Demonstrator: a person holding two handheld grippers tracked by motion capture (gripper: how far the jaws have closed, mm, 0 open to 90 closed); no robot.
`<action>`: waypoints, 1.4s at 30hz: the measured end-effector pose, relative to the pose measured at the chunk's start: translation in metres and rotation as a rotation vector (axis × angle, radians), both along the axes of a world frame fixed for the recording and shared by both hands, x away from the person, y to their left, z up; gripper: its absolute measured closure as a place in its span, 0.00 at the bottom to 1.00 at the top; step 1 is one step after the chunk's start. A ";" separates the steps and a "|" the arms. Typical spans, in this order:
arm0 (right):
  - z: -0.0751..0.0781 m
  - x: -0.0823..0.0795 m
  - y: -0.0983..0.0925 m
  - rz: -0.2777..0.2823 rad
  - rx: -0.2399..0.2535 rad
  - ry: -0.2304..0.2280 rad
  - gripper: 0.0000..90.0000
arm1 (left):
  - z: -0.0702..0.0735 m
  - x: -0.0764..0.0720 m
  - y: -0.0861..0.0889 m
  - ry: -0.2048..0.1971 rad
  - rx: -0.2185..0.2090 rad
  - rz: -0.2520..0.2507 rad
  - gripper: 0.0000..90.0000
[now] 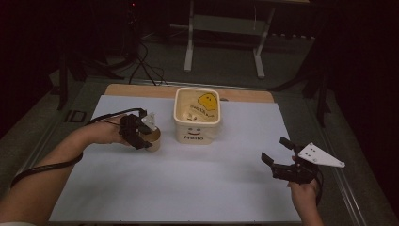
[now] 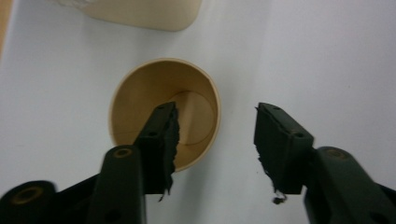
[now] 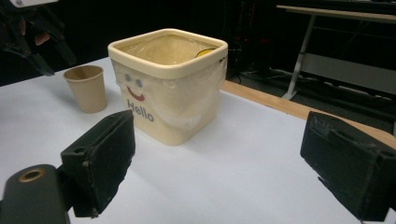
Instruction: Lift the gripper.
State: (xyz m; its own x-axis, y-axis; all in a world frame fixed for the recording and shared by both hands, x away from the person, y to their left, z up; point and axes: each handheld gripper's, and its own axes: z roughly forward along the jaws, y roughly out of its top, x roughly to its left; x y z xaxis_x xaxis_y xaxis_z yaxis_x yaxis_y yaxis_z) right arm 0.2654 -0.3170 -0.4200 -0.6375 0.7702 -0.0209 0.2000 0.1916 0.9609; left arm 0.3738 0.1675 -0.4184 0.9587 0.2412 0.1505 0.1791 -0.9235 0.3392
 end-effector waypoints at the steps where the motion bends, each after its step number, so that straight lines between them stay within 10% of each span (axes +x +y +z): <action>1: 0.000 0.000 0.000 0.001 -0.002 0.001 0.11 | -0.001 0.001 -0.001 0.007 0.000 0.000 0.61; 21: -0.003 0.001 -0.001 0.005 -0.005 0.012 0.11 | -0.029 0.013 -0.007 0.040 0.054 -0.021 0.89; 42: -0.003 0.002 0.000 0.011 -0.008 0.016 0.11 | -0.015 0.011 0.006 0.044 0.013 -0.139 0.99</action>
